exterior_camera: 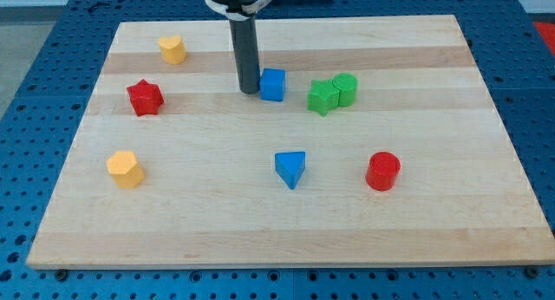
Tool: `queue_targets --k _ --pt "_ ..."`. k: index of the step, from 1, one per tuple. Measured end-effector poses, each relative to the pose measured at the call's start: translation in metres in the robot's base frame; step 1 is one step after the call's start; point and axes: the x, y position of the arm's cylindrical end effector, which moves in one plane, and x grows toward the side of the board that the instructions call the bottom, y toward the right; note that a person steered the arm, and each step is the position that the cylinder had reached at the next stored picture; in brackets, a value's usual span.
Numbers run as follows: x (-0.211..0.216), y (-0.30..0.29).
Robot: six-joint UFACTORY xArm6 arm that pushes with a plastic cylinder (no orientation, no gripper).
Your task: Move the red star to the bottom of blue cube
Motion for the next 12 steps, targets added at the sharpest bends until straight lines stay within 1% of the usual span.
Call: queue_targets --k 2,3,4,5,6,7,8,9,10,11,12 --pt "0.0 0.048" --pt "-0.004 0.041" --pt "-0.025 -0.023" --pt "-0.033 -0.105" --pt "-0.026 -0.19" --pt "0.02 -0.24" --pt "0.044 -0.224" --pt "0.042 -0.174" --pt "0.041 -0.177" --pt "0.017 -0.212" --pt "-0.003 -0.207"
